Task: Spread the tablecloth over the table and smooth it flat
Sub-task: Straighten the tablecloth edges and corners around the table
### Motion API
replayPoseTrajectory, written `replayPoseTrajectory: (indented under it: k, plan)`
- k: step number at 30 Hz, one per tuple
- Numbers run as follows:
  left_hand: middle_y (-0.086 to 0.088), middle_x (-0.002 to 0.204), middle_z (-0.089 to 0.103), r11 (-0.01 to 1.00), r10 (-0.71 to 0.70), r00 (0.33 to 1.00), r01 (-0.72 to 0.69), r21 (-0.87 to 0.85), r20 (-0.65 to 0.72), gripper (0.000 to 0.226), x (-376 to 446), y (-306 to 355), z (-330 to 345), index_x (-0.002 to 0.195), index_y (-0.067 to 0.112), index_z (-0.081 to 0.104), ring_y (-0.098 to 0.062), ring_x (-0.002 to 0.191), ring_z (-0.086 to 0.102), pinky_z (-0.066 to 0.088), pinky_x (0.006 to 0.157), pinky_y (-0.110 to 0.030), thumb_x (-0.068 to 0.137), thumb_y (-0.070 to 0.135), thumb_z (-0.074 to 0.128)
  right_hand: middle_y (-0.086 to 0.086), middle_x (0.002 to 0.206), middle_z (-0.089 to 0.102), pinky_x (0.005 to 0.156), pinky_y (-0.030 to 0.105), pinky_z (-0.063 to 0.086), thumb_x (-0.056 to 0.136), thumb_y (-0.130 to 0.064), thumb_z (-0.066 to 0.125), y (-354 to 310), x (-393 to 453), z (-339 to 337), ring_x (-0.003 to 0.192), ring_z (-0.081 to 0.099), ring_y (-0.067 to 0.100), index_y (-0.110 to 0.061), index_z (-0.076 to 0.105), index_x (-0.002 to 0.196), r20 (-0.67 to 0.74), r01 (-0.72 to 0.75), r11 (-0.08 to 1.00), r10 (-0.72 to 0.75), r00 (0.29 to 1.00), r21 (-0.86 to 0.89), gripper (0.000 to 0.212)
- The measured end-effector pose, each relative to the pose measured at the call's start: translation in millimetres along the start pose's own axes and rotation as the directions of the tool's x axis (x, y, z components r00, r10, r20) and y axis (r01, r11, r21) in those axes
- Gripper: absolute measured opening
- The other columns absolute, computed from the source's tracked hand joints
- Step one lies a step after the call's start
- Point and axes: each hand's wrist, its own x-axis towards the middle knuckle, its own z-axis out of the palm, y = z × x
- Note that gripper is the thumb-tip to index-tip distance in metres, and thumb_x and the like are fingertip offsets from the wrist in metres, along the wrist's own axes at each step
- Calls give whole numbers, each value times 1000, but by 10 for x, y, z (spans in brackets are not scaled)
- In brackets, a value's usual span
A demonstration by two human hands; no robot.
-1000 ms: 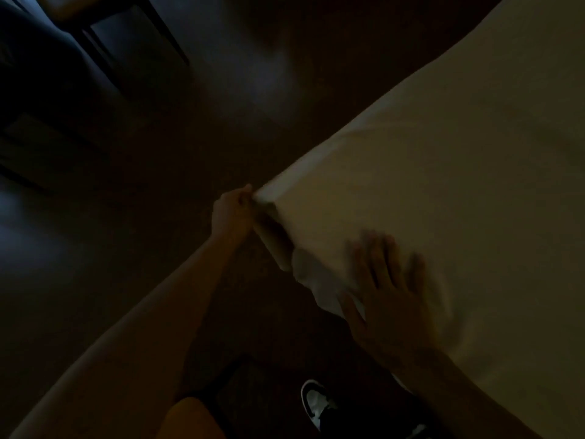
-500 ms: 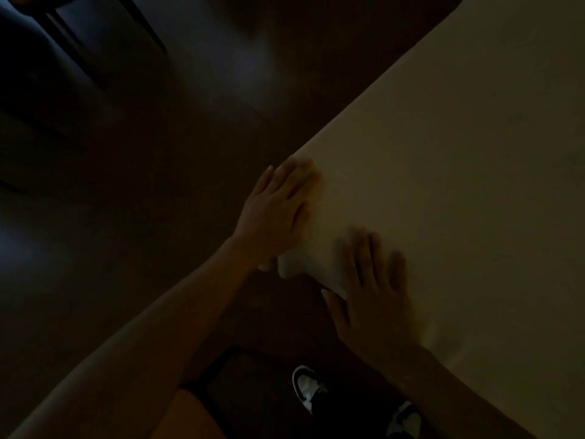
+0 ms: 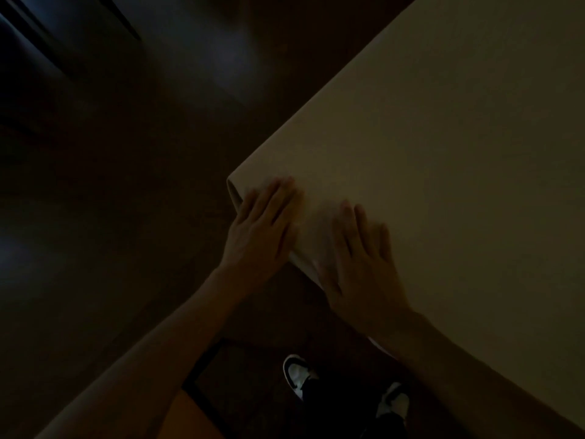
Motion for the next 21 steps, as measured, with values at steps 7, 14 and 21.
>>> replayPoseTrajectory:
  k: [7, 14, 21]
  plan:
    - [-9, 164, 18, 999, 36, 999, -36, 0, -1, 63, 4, -188, 22, 155, 10, 23, -24, 153, 9, 10, 124, -45, 103, 44, 30, 13, 167, 5, 119, 62, 10, 100, -55, 30, -7, 17, 75, 154, 0, 31, -12, 12, 159, -26, 10, 997, -12, 1000, -71, 75]
    - [-9, 165, 5, 1000, 15, 1000, -15, 3, -16, 70, -149, -159, 78, 157, 9, 5, -27, 153, -3, 4, 123, -52, 104, 51, 23, 17, 166, 7, 118, 65, 11, 100, -55, 31, -65, -11, 94, 154, 1, 35, -10, 13, 158, -20, 9, 996, -10, 1000, -84, 76]
    - [-13, 164, 18, 998, 7, 992, -15, 61, 129, 71, -125, -174, -21, 155, 9, 19, -33, 153, 7, 10, 116, -68, 103, 57, 14, 16, 165, 13, 116, 65, 17, 102, -45, 24, -62, 13, 93, 153, 5, 35, -8, 20, 157, 17, -14, 996, 16, 1000, -93, 67]
